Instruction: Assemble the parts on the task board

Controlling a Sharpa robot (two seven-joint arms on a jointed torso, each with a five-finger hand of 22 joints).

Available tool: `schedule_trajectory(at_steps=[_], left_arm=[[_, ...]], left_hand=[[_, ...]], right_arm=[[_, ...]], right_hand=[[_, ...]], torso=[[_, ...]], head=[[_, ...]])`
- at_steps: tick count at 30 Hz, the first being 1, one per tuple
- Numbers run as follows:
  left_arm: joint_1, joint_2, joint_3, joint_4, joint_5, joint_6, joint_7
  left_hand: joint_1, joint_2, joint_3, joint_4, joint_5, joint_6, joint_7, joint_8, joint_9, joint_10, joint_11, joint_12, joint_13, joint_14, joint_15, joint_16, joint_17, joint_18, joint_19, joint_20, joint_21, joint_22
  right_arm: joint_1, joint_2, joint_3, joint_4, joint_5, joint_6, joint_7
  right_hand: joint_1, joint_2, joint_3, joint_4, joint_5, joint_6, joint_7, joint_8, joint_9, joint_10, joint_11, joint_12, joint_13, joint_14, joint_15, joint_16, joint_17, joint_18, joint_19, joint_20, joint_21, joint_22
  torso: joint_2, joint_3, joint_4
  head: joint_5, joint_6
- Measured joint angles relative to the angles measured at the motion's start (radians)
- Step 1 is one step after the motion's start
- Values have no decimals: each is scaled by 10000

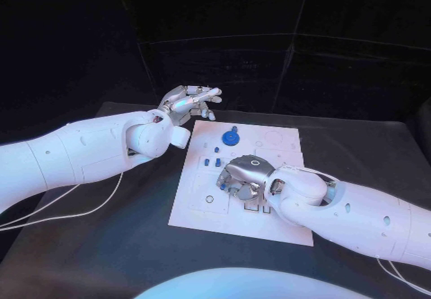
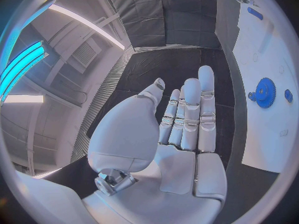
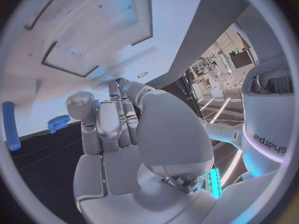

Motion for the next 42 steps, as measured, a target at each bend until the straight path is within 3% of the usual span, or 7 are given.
schedule_trajectory(at_steps=[6,12,19,26,31,37,42], left_arm=[[0,0,0,-6,0,0,-7],[-1,0,0,-10,0,0,-13],[-1,-10,-1,-13,0,0,-20],[-4,-47,-3,-14,0,3,-31],[-4,-71,-3,-10,0,4,-36],[-5,-92,-5,-2,0,4,-40],[-7,-97,-8,-1,0,5,-43]], left_hand=[[0,0,0,0,0,0,0,0,0,0,0,0,0,0,0,0,0,0,0,0,0,1],[0,0,0,0,0,0,0,0,0,0,0,0,0,0,0,0,1,0,0,0,0,1],[0,0,0,0,0,0,0,0,0,0,0,0,0,0,0,0,1,0,0,0,0,1],[0,0,0,0,0,0,0,0,0,0,0,0,0,0,0,0,-8,0,0,0,0,2],[0,0,0,0,0,0,0,0,0,0,0,0,0,0,0,0,-8,0,0,0,0,3],[0,0,0,0,0,0,0,-1,0,1,0,0,0,0,0,0,-8,0,0,0,0,3],[0,0,0,0,0,-38,37,40,0,-36,37,39,0,0,0,0,-22,0,0,0,0,-19]], right_arm=[[-5,-6,-1,-46,-34,-8,-15],[-5,-20,-7,-68,-17,-146,-9],[-10,-250,-8,158,124,-583,82],[15,-1186,0,946,372,-1081,148],[458,-1913,17,1261,658,-1151,34],[1031,-2481,45,1257,923,-994,-356],[1194,-2635,49,1123,994,-748,-692]], right_hand=[[-285,-239,26,-26,0,-677,259,-51,-59,-831,248,-69,-40,-11,182,-194,-398,1,-591,124,-496,-839],[-405,-359,-195,-92,0,-1251,356,-51,-58,-1691,425,-71,-46,-412,375,-937,-1471,161,-1411,297,-1364,-2131],[-512,-324,-282,-81,234,-1230,376,-51,-24,-1716,425,149,-14,-407,370,-728,-1237,160,-1255,320,-1223,-1870],[-546,-289,-328,-91,283,-1161,335,-50,-14,-1532,391,312,-14,-282,322,-572,-1056,159,-1064,312,-1051,-1578],[-677,-420,-540,-24,283,-1159,297,-50,-15,-1497,355,369,-15,-282,322,-571,-1112,158,-1066,310,-1056,-1684],[-821,-487,-1372,64,330,-1285,140,-50,-15,-1738,228,458,-15,-321,284,-814,-1563,159,-1294,138,-1468,-2176],[-821,-487,-1896,111,330,-1350,75,-50,-15,-1955,265,477,-16,-412,305,-930,-1826,225,-1444,155,-1673,-2468]], torso=[[-5,-1,-1],[-12,2,-1],[-17,12,-1],[-33,16,-19],[-36,10,-22],[-26,3,-14],[-12,3,1]], head=[[-15,-13],[-20,-21],[-18,-6],[-16,55],[-160,163],[-290,275],[-343,342]])
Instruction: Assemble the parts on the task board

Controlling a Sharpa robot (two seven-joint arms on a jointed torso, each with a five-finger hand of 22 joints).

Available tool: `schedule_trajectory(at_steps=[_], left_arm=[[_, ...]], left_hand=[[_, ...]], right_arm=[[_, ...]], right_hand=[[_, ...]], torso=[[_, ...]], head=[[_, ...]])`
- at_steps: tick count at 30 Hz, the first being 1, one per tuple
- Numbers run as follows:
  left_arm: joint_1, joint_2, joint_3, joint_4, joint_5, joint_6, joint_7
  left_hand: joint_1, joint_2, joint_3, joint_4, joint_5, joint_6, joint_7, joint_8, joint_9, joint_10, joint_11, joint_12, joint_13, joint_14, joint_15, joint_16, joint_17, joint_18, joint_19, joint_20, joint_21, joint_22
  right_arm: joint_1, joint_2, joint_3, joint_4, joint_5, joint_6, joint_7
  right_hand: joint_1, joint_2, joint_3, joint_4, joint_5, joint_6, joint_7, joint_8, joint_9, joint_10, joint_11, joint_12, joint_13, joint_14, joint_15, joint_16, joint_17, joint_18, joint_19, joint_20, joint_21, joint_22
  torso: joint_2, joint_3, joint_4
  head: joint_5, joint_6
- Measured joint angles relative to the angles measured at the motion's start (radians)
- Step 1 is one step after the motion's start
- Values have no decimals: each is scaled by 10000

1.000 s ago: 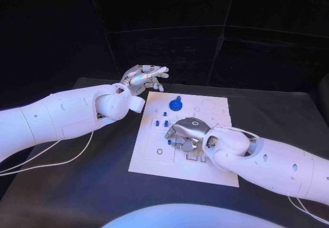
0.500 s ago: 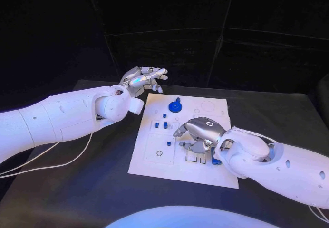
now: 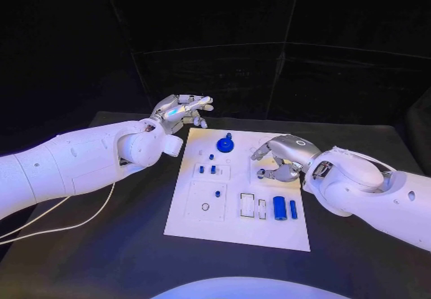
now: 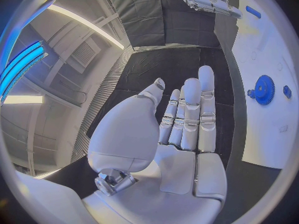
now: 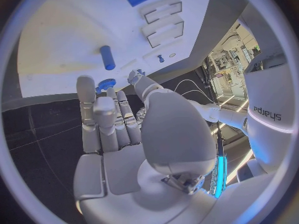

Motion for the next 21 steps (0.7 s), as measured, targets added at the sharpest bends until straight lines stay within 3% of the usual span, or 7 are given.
schedule_trajectory(at_steps=[1,15,21], left_arm=[[0,0,0,1,0,0,0],[0,-2,-4,-8,0,8,-12],[0,3,-6,-14,0,13,-15]], left_hand=[[0,0,0,0,0,0,0,0,0,0,0,0,0,0,0,0,0,0,0,0,0,-1],[0,0,0,0,0,0,0,0,0,0,0,0,0,0,0,0,1,0,0,0,0,0],[0,0,0,0,0,0,0,0,0,0,0,0,0,0,0,0,1,0,0,0,0,0]], right_arm=[[15,-11,-1,-21,5,55,-52],[78,74,-8,-185,8,1141,-468],[79,167,-9,-267,4,1496,-498]], right_hand=[[0,0,-133,5,0,-16,-16,0,0,-73,-2,42,0,0,0,-40,-57,91,0,0,-61,-52],[330,331,-661,69,0,7,-108,0,-2,54,-79,441,9,-32,33,-73,-178,89,-25,26,-152,-131],[588,588,-661,69,0,257,-163,37,17,565,-173,667,7,143,-143,187,142,88,303,-109,92,286]], torso=[[4,0,4],[13,-6,22],[16,-7,22]], head=[[-7,9],[-37,19],[-28,8]])
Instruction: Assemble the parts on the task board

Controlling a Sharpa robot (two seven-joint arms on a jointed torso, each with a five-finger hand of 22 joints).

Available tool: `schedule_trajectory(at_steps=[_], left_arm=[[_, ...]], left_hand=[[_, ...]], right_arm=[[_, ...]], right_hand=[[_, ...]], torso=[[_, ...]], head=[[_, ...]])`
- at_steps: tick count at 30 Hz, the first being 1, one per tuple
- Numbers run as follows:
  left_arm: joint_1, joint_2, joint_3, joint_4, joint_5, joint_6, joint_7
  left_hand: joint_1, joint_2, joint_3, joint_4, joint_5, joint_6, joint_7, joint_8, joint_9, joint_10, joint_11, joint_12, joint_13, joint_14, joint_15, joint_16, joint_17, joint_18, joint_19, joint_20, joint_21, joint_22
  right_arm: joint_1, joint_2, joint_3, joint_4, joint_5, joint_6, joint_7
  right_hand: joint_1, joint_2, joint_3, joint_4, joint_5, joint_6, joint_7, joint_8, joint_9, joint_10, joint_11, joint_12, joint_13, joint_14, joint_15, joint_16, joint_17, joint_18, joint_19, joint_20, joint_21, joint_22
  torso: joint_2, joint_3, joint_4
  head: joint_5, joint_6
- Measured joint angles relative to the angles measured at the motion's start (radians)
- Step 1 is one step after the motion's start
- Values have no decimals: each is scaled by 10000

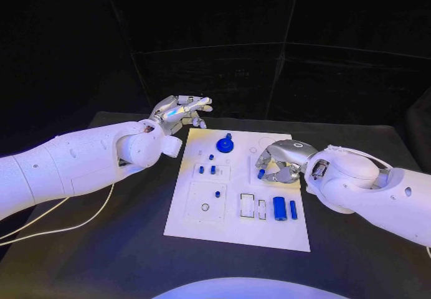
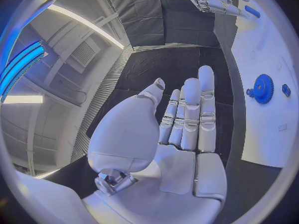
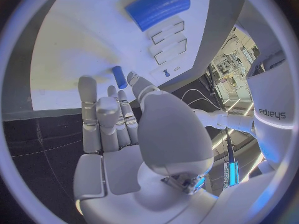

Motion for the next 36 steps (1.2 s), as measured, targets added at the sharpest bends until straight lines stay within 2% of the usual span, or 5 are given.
schedule_trajectory(at_steps=[11,17,19,28,36], left_arm=[[0,2,-2,-10,0,7,-7],[0,3,-4,-15,0,13,-14],[0,3,-5,-17,0,16,-17],[-3,8,-8,-23,0,26,-26],[-3,-7,-10,-37,0,44,-48]], left_hand=[[0,0,0,0,0,0,0,0,0,0,0,0,0,0,0,0,1,0,0,0,0,1],[0,0,0,0,0,0,0,0,0,0,0,0,0,0,0,0,1,1,0,0,0,1],[0,0,0,0,0,0,0,0,0,0,0,0,0,0,0,0,1,0,0,0,0,1],[0,0,0,0,0,0,0,0,0,0,0,0,0,0,0,0,1,1,0,0,0,2],[0,0,-58,0,0,0,-1,0,0,0,0,0,0,0,0,0,-15,0,0,0,-67,-14]], right_arm=[[1,167,-1,-173,-42,319,-14],[1,240,0,-249,-136,345,-37],[2,268,0,-262,-169,329,-42],[-4,315,-7,-288,-304,142,-83],[-8,16,-4,123,-381,-222,-121]], right_hand=[[320,320,754,7,-445,548,-33,77,28,684,-134,0,-21,238,-90,356,491,0,459,-106,510,743],[375,374,1134,-17,-655,783,-48,111,34,936,-171,-53,-21,246,-98,516,708,-9,637,-102,770,1090],[390,390,1275,-23,-737,906,-71,142,47,1077,-206,-57,-26,292,-144,622,849,-167,758,-129,904,1297],[389,387,1617,-63,-795,1103,-84,174,42,1323,-273,-169,-9,252,-182,637,893,-165,882,-105,1119,1618],[388,386,1704,-96,-810,1155,-104,172,71,1395,-274,-235,-14,252,-181,637,877,-164,919,-142,1130,1639]], torso=[[8,-1,5],[9,-3,7],[9,-1,7],[2,3,0],[-14,6,-16]], head=[[-2,-18],[-10,-37],[-14,-42],[-60,-52],[-64,-24]])
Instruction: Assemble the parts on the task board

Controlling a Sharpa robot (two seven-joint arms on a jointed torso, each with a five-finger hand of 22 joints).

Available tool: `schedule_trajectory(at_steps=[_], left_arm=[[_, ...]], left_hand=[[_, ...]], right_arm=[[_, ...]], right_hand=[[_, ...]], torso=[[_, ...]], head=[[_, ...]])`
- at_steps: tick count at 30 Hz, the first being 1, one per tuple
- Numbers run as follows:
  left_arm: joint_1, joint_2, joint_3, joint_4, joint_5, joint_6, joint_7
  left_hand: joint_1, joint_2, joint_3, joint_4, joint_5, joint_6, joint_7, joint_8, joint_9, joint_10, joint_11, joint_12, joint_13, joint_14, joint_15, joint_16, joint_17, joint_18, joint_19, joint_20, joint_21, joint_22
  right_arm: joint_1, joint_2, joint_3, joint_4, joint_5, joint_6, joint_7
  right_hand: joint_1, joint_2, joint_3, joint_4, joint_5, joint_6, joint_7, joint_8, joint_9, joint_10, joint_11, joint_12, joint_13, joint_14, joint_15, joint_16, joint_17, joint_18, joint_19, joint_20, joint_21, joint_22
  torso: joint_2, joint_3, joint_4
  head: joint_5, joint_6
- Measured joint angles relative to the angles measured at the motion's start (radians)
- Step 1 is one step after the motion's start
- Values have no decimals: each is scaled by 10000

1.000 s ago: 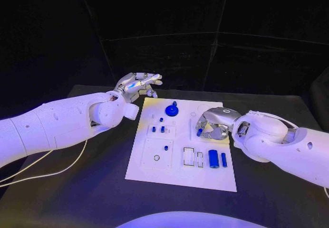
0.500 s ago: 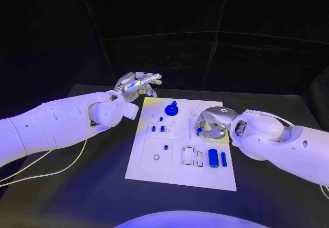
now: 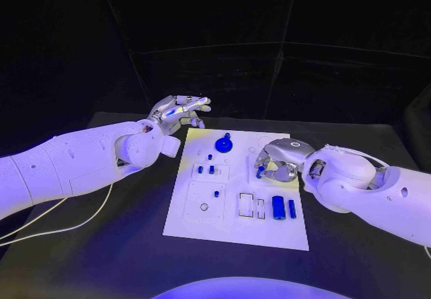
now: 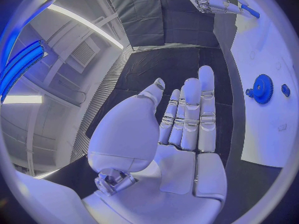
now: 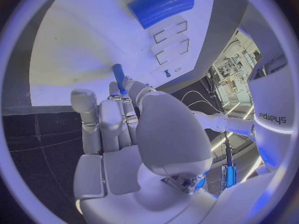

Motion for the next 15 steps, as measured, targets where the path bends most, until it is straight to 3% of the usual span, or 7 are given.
schedule_trajectory(at_steps=[2,7,15], left_arm=[[0,-7,0,-11,0,8,-7],[-1,-25,-2,-42,0,30,-25],[-7,-16,-3,-56,0,68,-44]], left_hand=[[0,0,0,0,0,0,0,0,0,0,0,0,0,0,0,0,0,0,0,0,-5,0],[0,0,0,0,0,0,0,0,0,0,0,0,0,0,0,0,1,1,0,0,-10,0],[0,0,0,0,0,0,0,0,0,0,0,0,0,0,0,0,1,0,0,0,-10,-8]], right_arm=[[1,-145,14,249,23,-131,5],[11,-360,229,803,196,-454,106],[13,-178,309,1117,797,-820,463]], right_hand=[[-56,-56,31,-31,-16,20,13,0,-1,0,0,0,0,35,-35,0,-3,1,0,0,0,11],[-56,-56,90,-38,-17,22,12,-2,-26,1,0,-54,1,35,-35,0,-3,1,0,0,56,31],[-109,-109,179,-120,130,21,13,-4,-47,0,0,-115,0,35,-34,39,25,1,0,0,56,73]], torso=[[-2,2,-2],[-5,7,-3],[1,1,-2]], head=[[10,7],[18,23],[16,6]])
